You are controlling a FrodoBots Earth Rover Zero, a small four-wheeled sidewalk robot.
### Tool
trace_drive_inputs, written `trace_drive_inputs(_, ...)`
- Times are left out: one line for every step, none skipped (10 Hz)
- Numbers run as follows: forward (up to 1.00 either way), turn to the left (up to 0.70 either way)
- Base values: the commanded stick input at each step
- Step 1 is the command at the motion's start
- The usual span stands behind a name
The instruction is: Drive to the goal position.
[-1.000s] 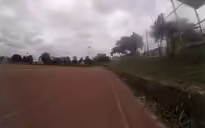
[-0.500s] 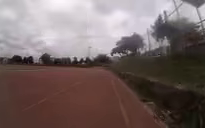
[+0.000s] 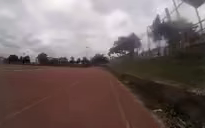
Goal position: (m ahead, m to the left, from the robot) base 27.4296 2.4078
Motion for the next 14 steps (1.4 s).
trace_drive_inputs(0.7, 0.0)
trace_drive_inputs(0.7, 0.0)
trace_drive_inputs(0.7, 0.0)
trace_drive_inputs(0.7, 0.0)
trace_drive_inputs(0.7, 0.0)
trace_drive_inputs(0.7, 0.0)
trace_drive_inputs(0.7, 0.0)
trace_drive_inputs(0.7, 0.0)
trace_drive_inputs(0.7, 0.0)
trace_drive_inputs(0.7, 0.0)
trace_drive_inputs(0.7, 0.0)
trace_drive_inputs(0.7, 0.0)
trace_drive_inputs(0.7, 0.0)
trace_drive_inputs(0.7, 0.0)
